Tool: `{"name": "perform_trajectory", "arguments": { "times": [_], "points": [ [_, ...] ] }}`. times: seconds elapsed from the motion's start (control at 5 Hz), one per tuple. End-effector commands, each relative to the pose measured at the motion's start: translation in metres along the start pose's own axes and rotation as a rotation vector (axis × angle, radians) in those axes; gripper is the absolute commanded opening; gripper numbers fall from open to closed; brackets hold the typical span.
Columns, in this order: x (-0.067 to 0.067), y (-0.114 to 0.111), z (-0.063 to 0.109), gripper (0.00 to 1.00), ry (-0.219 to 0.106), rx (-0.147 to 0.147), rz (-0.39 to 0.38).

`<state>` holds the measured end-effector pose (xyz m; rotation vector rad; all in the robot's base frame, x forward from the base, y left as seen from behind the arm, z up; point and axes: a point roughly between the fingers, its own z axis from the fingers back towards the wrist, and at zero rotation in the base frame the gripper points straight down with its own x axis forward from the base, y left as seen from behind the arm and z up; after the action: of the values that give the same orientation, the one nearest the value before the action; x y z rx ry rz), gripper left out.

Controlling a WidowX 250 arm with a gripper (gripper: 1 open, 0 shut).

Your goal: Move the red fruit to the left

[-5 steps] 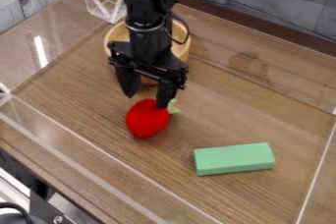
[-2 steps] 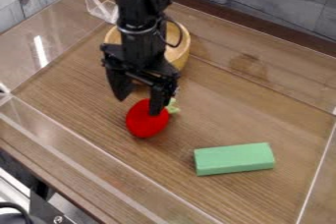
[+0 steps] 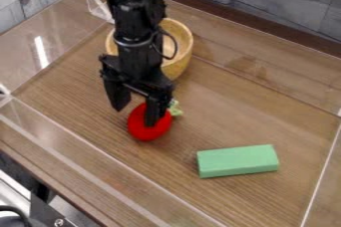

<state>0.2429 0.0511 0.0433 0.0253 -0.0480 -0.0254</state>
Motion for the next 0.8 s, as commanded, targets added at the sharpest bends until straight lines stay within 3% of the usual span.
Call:
{"name": "perform_trajectory", "arguments": {
  "times": [0.0, 0.4, 0.6],
  "points": [
    [0.008, 0.002, -0.001, 0.0, -0.026, 0.002, -0.071],
    [0.005, -0.023, -0.013, 0.0, -0.025, -0.001, -0.006],
    [0.005, -0.033, -0.006, 0.0, -0.038, -0.009, 0.031]
  ]
}}
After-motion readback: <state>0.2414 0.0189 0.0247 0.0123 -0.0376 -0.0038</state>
